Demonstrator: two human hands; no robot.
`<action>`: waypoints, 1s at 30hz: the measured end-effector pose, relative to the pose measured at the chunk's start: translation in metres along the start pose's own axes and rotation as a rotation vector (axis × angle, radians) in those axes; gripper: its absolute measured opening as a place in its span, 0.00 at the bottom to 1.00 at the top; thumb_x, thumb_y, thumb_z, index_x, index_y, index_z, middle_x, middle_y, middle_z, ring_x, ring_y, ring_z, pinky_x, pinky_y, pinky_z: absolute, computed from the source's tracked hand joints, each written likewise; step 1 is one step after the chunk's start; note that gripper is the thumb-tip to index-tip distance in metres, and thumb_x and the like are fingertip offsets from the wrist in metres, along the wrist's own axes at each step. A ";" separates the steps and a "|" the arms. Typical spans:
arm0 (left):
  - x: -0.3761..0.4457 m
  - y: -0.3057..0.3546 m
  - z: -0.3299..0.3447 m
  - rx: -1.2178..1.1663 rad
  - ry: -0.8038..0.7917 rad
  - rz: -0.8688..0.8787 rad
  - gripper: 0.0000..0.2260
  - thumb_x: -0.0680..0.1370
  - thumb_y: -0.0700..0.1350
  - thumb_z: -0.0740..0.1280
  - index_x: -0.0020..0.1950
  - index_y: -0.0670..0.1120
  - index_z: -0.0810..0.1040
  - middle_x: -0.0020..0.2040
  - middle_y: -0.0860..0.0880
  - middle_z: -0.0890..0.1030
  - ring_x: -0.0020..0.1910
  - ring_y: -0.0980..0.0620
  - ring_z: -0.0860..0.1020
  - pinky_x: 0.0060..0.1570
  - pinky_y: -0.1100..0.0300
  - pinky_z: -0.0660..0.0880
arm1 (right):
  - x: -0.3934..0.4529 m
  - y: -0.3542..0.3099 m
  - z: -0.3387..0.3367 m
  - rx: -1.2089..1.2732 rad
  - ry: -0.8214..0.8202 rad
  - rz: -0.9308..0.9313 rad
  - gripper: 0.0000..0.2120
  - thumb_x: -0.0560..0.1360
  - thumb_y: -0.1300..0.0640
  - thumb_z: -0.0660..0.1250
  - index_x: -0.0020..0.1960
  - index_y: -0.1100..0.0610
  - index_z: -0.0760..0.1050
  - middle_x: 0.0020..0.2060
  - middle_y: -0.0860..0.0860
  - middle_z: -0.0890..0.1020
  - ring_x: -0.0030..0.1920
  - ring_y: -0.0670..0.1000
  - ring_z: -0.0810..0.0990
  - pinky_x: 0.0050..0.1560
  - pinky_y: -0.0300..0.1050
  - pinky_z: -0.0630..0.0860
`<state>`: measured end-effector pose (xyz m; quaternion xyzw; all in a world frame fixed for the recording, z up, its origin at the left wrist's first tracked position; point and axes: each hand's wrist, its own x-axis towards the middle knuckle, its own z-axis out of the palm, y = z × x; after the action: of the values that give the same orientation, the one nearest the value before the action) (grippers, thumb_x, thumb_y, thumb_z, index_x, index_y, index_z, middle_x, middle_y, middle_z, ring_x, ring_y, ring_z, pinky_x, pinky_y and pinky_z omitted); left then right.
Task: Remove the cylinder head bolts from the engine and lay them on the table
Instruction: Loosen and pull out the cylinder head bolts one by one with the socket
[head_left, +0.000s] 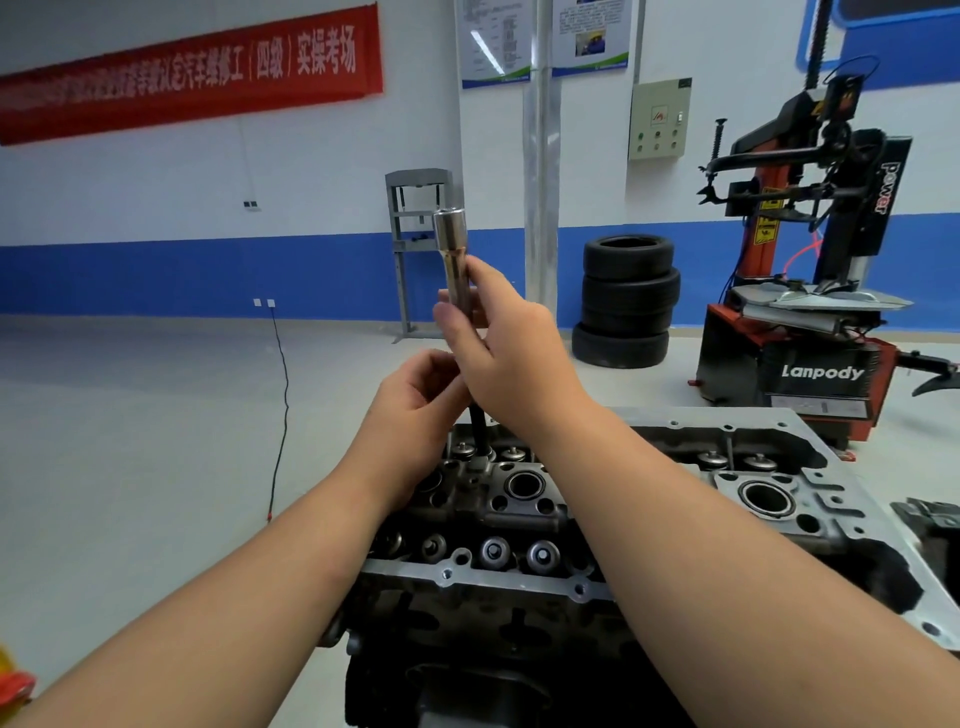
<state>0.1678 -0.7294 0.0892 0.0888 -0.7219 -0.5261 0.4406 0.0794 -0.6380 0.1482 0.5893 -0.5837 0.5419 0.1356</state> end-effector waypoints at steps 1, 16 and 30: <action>0.000 -0.001 0.000 -0.010 0.017 -0.007 0.03 0.82 0.45 0.71 0.53 0.46 0.81 0.41 0.52 0.86 0.41 0.58 0.81 0.43 0.63 0.76 | -0.001 0.000 0.000 -0.024 0.035 -0.049 0.16 0.80 0.54 0.67 0.66 0.57 0.75 0.42 0.52 0.82 0.44 0.53 0.79 0.48 0.51 0.76; 0.002 -0.003 0.001 -0.003 0.034 0.008 0.01 0.83 0.43 0.69 0.52 0.47 0.80 0.40 0.55 0.85 0.38 0.61 0.80 0.40 0.67 0.74 | -0.001 -0.001 0.000 -0.053 0.120 -0.112 0.10 0.79 0.56 0.69 0.57 0.60 0.79 0.37 0.49 0.78 0.38 0.53 0.76 0.43 0.55 0.75; 0.000 -0.001 0.002 0.019 0.009 0.011 0.07 0.83 0.48 0.67 0.58 0.48 0.82 0.48 0.55 0.88 0.46 0.62 0.84 0.47 0.69 0.77 | 0.003 0.004 0.000 0.005 0.140 -0.050 0.03 0.80 0.58 0.67 0.49 0.58 0.77 0.29 0.44 0.72 0.33 0.50 0.70 0.37 0.46 0.67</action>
<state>0.1661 -0.7285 0.0887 0.0912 -0.7254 -0.5165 0.4458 0.0752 -0.6413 0.1485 0.5648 -0.5565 0.5795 0.1882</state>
